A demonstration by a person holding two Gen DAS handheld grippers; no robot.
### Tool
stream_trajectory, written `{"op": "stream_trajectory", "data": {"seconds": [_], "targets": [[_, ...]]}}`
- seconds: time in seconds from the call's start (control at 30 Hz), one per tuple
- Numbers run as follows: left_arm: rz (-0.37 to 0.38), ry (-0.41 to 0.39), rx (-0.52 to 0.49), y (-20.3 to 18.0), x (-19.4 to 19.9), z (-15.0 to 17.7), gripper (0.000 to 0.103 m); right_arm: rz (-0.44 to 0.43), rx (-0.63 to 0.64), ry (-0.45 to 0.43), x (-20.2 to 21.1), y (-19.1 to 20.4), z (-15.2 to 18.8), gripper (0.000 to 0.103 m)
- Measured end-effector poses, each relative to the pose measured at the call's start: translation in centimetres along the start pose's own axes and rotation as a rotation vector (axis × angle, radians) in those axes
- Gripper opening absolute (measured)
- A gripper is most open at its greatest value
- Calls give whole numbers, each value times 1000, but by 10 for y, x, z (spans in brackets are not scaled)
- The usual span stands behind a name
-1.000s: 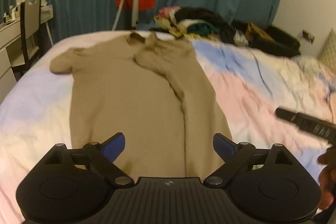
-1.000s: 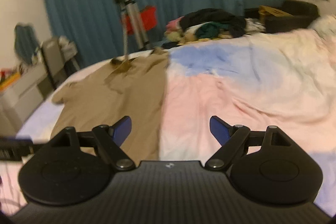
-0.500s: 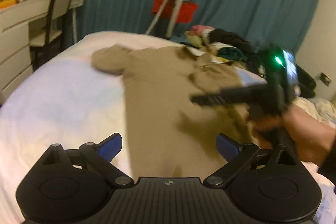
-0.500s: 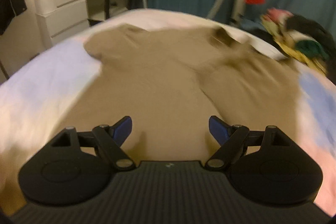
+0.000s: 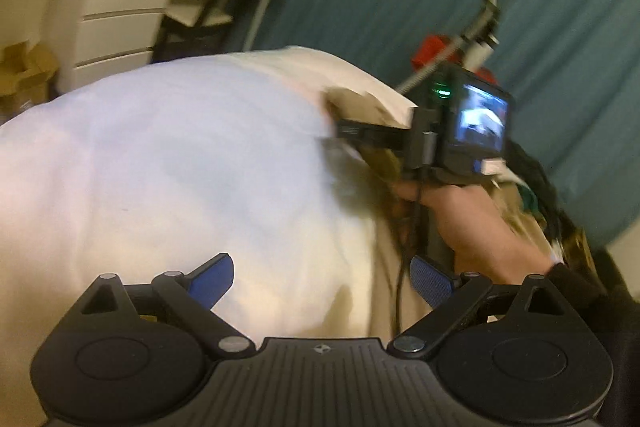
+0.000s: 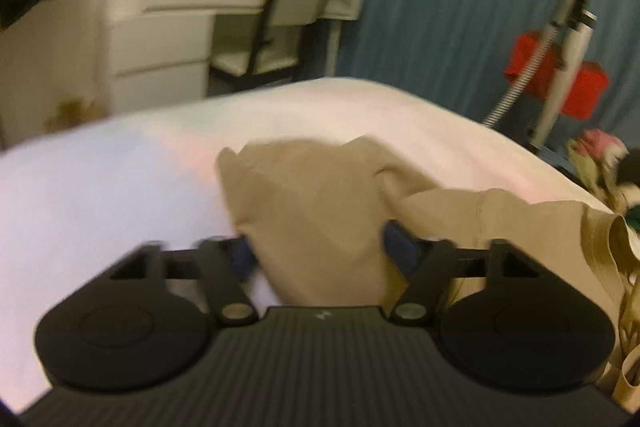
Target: Fold clothes
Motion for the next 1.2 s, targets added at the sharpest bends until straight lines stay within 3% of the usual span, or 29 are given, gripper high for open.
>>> {"op": "stream_trajectory", "data": {"seconds": [0.03, 0.07, 0.17, 0.27, 0.4, 0.5, 0.6, 0.7, 0.77, 0.8, 0.9, 1.03, 1.2], "targets": [[-3, -6, 18, 3, 1, -1, 96, 19, -17, 4, -3, -5, -4, 16], [-6, -13, 35, 7, 1, -2, 96, 43, -24, 6, -4, -11, -6, 13], [-10, -28, 78, 15, 5, -3, 96, 63, -104, -74, 21, -37, -16, 13], [32, 8, 39, -2, 3, 1, 96, 59, -248, -207, 61, -73, -23, 12], [105, 40, -38, -30, 4, 12, 96, 135, -497, -337, 115, -153, 5, 12], [150, 59, -104, -48, 5, 25, 97, 234, -728, -351, 131, -219, 51, 13], [181, 104, -136, -60, -7, 37, 97, 315, -833, -247, 115, -261, 99, 15], [188, 150, -162, -67, -24, 42, 97, 237, -832, -103, 93, -273, 129, 31], [183, 156, -184, -71, -29, 45, 97, 199, -807, -101, 104, -269, 135, 74], [180, 158, -194, -73, -32, 47, 97, 188, -793, -111, 112, -266, 136, 82], [172, 166, -214, -79, -43, 39, 97, 161, -745, -135, 140, -255, 139, 84], [179, 177, -229, -80, -36, 42, 97, 152, -649, -163, 208, -227, 144, 84], [187, 190, -232, -79, -22, 43, 97, 74, -655, -193, 306, -189, 190, 84]]}}
Point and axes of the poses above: each gripper's, at about its wrist camera, not at the fingertips, and x roughly against the way its jaws point, y to its left, z to its underside, the point moved 6 cm from there along -x, roughly the way its jaws point, and after that the axes turned 11 degrees about y, right-handed, at the moved point
